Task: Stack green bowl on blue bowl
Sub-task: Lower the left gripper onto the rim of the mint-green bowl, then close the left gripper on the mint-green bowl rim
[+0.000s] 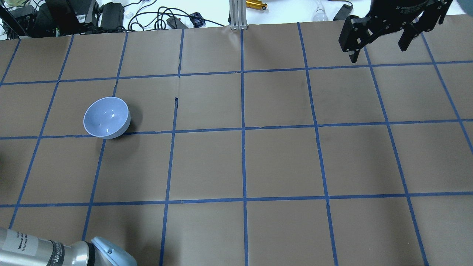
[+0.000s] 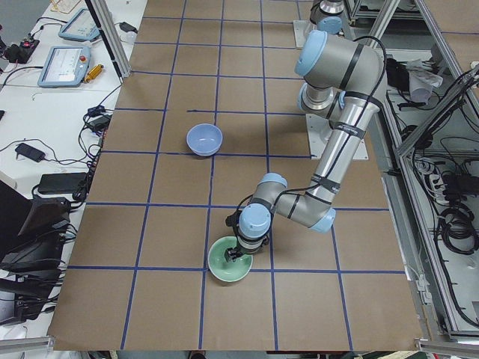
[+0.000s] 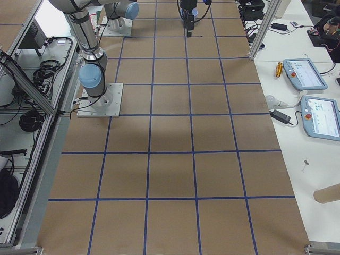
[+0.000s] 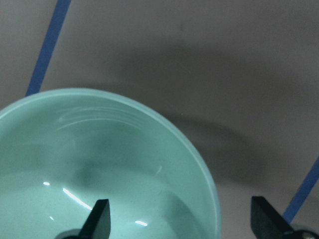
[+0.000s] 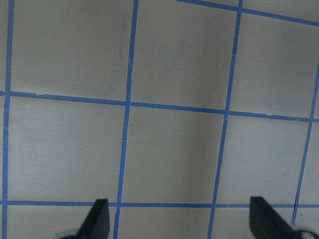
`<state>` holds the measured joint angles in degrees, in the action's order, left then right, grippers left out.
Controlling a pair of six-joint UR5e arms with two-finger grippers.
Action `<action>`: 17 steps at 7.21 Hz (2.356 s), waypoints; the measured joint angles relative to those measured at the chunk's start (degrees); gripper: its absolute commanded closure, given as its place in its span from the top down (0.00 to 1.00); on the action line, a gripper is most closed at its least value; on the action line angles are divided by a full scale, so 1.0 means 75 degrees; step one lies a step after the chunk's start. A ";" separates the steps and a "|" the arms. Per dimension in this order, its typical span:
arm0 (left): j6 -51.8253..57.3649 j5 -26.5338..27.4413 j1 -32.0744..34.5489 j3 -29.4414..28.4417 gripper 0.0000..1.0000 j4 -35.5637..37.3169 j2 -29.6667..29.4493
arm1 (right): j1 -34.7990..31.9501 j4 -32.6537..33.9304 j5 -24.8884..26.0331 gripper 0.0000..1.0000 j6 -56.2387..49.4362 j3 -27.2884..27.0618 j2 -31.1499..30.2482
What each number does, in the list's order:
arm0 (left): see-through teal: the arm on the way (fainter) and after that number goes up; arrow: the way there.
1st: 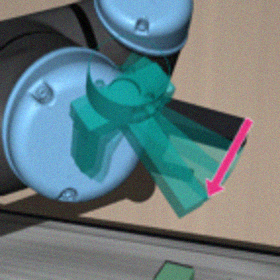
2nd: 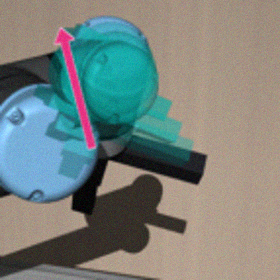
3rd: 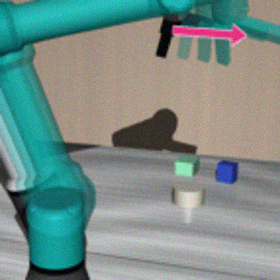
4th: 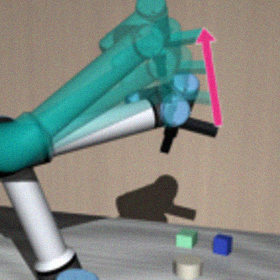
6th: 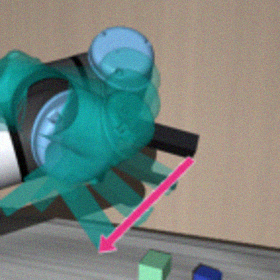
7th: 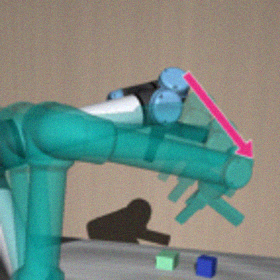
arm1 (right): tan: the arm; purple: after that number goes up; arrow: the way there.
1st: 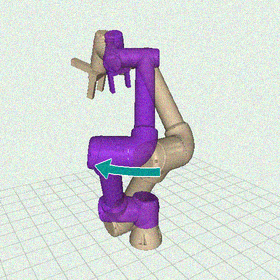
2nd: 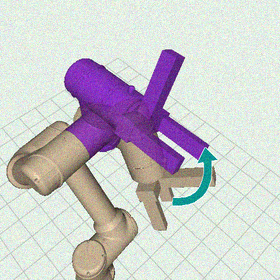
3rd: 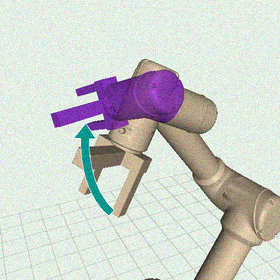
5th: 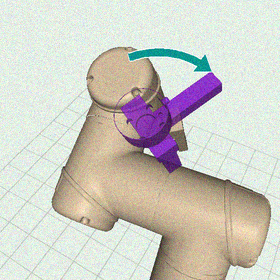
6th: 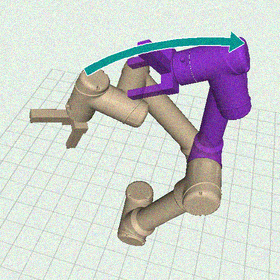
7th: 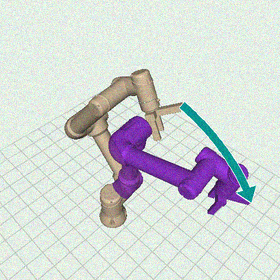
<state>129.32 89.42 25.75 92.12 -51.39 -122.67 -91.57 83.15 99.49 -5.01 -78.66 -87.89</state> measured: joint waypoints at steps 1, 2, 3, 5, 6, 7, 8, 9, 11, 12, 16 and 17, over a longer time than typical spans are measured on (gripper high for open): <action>0.0021 -0.0002 -0.0007 -0.0034 0.97 0.0005 -0.0067 | -0.0001 0.0000 0.0000 1.00 0.0000 0.0000 0.0000; 0.0049 -0.0004 -0.0010 -0.0094 0.93 0.0007 -0.0138 | -0.0001 0.0000 0.0000 1.00 0.0000 0.0000 0.0000; 0.0077 -0.0003 -0.0012 -0.0161 0.73 0.0008 -0.0199 | -0.0001 0.0000 0.0000 1.00 0.0000 0.0000 0.0000; 0.0101 0.0020 -0.0012 -0.0226 0.00 0.0009 -0.0244 | -0.0002 0.0000 0.0000 1.00 0.0000 0.0000 0.0000; 0.0119 0.0052 -0.0012 -0.0232 0.00 0.0007 -0.0247 | -0.0001 0.0000 0.0000 1.00 0.0000 0.0000 0.0000; 0.0146 0.0078 -0.0012 -0.0235 0.00 0.0001 -0.0249 | -0.0001 0.0000 0.0000 1.00 0.0000 0.0000 0.0000; 0.0161 0.0091 -0.0012 -0.0236 0.00 -0.0001 -0.0248 | 0.0000 0.0000 0.0000 1.00 0.0000 0.0000 0.0000; 0.0167 0.0097 -0.0012 -0.0239 0.00 -0.0007 -0.0231 | 0.0002 0.0000 0.0000 1.00 0.0000 0.0000 0.0000; 0.0170 0.0093 -0.0012 -0.0236 0.00 -0.0039 -0.0209 | 0.0005 0.0000 0.0000 1.00 0.0000 0.0000 0.0000; 0.0171 0.0087 -0.0012 -0.0236 0.00 -0.0049 -0.0199 | 0.0003 0.0000 0.0000 1.00 0.0000 0.0000 0.0000; 0.0172 0.0096 -0.0004 -0.0164 0.00 -0.0322 0.0009 | -0.0001 0.0000 0.0000 1.00 0.0000 0.0000 0.0000; 0.0150 0.0113 0.0025 -0.0144 0.00 -0.0487 0.0150 | -0.0001 0.0000 0.0000 1.00 0.0000 0.0000 0.0000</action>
<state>130.45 90.27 25.94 91.04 -55.05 -121.54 -91.58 83.14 99.49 -5.01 -78.66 -87.89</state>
